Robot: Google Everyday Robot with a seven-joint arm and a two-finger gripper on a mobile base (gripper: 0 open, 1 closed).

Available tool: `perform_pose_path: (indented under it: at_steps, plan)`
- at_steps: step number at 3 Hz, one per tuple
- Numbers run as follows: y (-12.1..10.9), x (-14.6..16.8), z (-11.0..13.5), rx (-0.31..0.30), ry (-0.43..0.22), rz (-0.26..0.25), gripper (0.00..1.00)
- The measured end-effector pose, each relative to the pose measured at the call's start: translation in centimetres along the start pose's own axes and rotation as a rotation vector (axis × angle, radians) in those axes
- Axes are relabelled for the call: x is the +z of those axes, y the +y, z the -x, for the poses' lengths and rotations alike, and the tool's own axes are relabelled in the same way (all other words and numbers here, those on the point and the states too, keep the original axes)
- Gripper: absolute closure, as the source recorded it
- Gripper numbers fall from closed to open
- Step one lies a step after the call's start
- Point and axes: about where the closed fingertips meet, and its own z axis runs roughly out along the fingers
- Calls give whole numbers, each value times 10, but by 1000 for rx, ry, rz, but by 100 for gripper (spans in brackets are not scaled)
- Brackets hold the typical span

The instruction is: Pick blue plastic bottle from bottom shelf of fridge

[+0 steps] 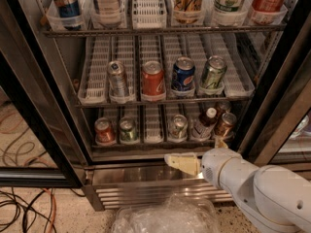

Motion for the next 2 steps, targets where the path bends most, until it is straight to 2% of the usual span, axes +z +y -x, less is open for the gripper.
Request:
perform_pose_path:
  at_steps: [1, 2]
  plan:
    - [-14, 0, 1, -1, -2, -54, 0]
    - [-14, 0, 1, -1, -2, -54, 0]
